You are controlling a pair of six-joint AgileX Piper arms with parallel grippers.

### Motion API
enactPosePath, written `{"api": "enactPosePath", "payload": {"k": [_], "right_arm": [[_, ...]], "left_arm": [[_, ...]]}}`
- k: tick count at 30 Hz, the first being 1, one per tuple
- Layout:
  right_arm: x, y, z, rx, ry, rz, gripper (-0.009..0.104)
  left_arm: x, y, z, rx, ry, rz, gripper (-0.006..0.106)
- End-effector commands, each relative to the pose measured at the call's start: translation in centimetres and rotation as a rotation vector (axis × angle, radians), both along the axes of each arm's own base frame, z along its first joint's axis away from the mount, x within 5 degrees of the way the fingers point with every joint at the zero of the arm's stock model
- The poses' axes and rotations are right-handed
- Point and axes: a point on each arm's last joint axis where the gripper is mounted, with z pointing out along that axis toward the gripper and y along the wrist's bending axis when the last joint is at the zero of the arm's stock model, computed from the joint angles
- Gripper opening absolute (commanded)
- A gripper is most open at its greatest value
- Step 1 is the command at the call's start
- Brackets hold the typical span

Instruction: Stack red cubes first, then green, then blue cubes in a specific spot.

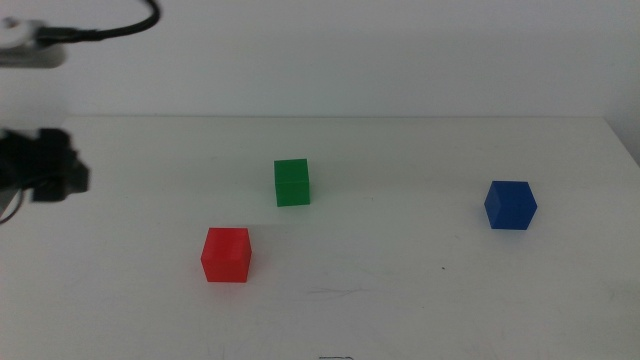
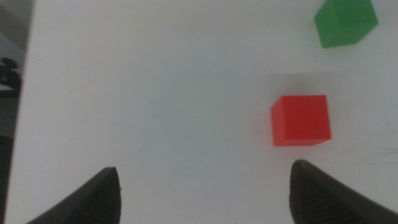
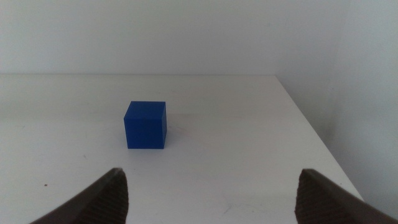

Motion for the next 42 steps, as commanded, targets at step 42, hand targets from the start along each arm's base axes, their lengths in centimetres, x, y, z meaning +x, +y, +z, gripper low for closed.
{"api": "enactPosePath", "payload": {"k": [42], "right_arm": [[-0.1,0.0,1.4,-0.018,-0.113,0.004,0.089]], "left_arm": [[13.9,-12.2,-11.7,-0.039,0.452,-0.119,0.091]]}}
